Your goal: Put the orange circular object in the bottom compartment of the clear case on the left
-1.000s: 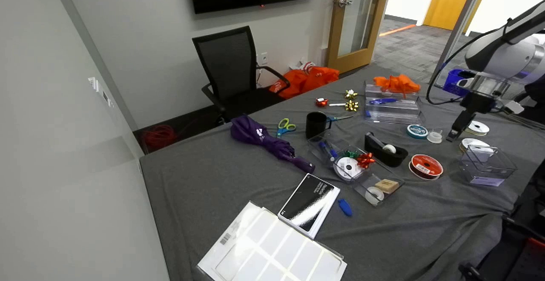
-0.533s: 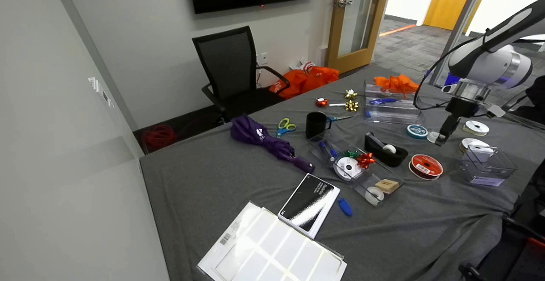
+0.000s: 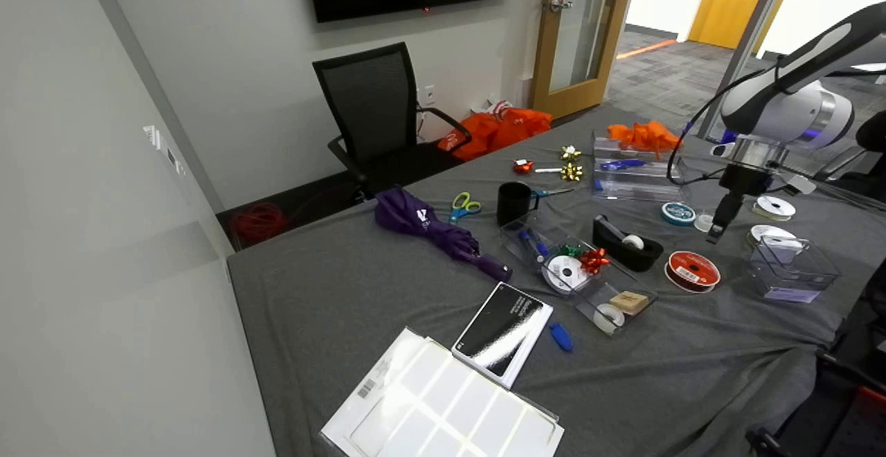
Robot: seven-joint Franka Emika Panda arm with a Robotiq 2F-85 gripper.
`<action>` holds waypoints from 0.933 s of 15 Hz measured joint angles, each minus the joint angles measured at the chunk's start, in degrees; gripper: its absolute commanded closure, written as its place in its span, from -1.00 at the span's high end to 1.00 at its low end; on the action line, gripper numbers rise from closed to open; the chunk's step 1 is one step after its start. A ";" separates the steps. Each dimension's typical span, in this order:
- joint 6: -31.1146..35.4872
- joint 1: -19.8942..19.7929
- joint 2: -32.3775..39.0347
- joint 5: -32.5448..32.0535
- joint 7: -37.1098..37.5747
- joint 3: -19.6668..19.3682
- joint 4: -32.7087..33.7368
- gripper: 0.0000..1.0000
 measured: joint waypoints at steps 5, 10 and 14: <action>0.53 -0.20 0.87 -0.01 0.10 1.04 0.00 1.00; 0.60 -0.26 3.66 0.01 0.81 2.69 0.40 1.00; 0.73 -0.52 4.99 0.03 1.48 3.29 0.94 0.47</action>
